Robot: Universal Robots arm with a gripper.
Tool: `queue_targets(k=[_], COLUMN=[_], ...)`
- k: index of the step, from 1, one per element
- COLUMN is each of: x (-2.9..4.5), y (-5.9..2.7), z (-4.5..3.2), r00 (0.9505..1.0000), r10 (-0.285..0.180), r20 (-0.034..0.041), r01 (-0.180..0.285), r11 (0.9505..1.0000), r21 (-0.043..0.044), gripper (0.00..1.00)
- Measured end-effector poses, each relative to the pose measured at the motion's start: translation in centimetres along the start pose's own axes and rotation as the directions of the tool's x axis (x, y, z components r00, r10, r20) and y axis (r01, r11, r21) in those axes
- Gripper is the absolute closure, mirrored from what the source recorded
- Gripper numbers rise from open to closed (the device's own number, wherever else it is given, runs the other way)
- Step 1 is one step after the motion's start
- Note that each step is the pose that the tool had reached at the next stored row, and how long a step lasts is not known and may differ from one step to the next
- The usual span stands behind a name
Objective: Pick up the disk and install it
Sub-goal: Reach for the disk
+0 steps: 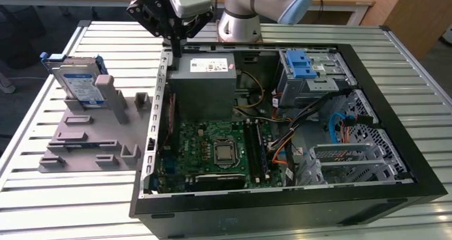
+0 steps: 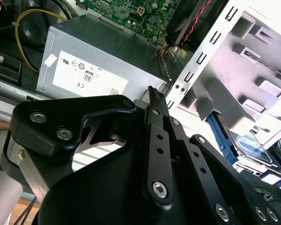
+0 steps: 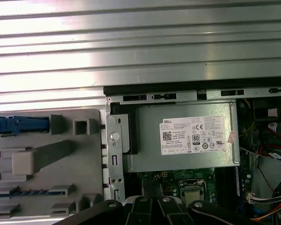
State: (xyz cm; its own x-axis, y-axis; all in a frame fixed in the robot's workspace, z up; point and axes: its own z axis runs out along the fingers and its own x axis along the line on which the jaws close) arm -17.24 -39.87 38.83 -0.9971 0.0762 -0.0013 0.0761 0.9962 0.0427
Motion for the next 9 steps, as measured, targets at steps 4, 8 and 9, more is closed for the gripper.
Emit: queue_targets(k=[4,8,9], x=[0.31,0.60,0.67], y=[-0.03,-0.05,-0.06], z=[0.03,0.05,0.06], r00=[1.0000,1.0000,1.0000], r10=[0.000,0.000,0.000], r20=[-0.0009,-0.0022,-0.0025], r01=[0.000,0.000,0.000], r11=[1.0000,1.0000,1.0000], r21=[0.0001,0.0002,0.0002], gripper=[0.89,0.89,0.89])
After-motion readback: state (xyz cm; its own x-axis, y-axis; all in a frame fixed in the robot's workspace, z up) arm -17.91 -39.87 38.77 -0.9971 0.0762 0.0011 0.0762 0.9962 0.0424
